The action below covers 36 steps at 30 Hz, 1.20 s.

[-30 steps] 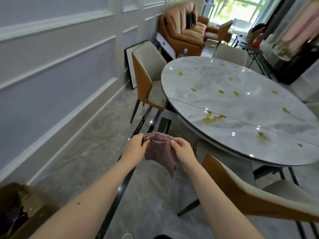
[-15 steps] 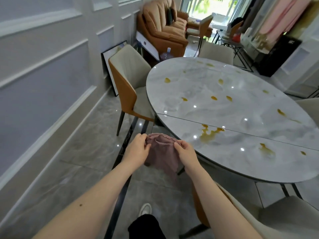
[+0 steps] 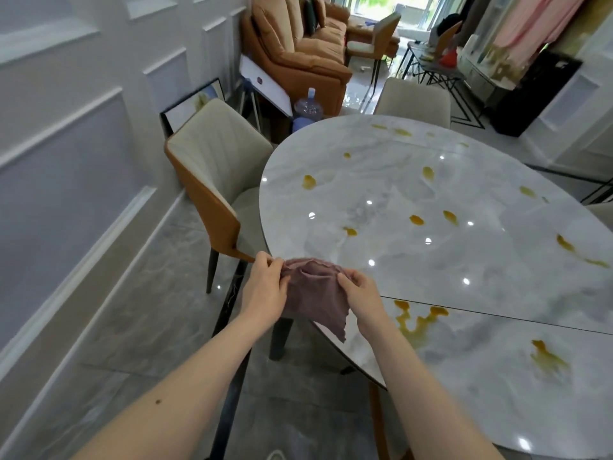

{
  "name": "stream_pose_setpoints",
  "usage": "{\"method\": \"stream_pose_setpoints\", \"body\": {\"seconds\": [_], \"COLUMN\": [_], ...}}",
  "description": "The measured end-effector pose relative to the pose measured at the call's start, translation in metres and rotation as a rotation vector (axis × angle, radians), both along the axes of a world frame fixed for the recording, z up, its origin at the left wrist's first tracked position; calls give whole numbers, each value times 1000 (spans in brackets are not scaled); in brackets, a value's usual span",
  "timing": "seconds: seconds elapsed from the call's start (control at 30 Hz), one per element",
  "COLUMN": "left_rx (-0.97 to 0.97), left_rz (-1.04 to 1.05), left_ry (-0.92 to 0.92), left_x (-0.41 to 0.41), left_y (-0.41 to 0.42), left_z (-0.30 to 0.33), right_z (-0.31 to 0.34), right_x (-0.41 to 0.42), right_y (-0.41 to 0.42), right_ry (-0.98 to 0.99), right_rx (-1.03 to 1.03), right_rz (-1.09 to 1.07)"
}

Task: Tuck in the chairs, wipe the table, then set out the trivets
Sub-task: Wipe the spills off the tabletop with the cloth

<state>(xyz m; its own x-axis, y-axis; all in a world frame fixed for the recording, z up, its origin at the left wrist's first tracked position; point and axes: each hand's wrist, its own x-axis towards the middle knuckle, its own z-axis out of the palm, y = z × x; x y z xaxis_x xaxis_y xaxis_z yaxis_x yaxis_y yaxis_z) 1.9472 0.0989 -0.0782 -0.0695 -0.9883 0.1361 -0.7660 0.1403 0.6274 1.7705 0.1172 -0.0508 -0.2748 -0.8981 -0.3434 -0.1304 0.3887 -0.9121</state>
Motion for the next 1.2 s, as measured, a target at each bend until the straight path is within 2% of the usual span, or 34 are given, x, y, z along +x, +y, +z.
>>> {"method": "stream_pose_setpoints", "body": {"seconds": [0.13, 0.3, 0.47, 0.67, 0.9, 1.07, 1.2], "left_rx": [-23, 88, 153, 244, 297, 303, 171], "left_rz": [-31, -125, -248, -316, -292, -231, -267], "left_ry": [33, 120, 162, 256, 312, 169, -17], "left_x": [-2, 2, 14, 20, 2, 9, 13], "left_y": [-56, -118, -199, -267, -320, -351, -373], "left_z": [-7, -20, -29, -33, -40, -62, -79], "right_z": [-8, -18, -26, -36, -40, -63, -93], "right_x": [-4, 3, 17, 25, 20, 34, 58], "right_y": [-46, -97, -162, -226, -286, -306, -315], "right_ry": [20, 42, 75, 181, 340, 560, 778], "right_rx": [27, 34, 73, 117, 143, 131, 133], "right_rz": [-37, -89, -231, -362, -390, -265, -175]}}
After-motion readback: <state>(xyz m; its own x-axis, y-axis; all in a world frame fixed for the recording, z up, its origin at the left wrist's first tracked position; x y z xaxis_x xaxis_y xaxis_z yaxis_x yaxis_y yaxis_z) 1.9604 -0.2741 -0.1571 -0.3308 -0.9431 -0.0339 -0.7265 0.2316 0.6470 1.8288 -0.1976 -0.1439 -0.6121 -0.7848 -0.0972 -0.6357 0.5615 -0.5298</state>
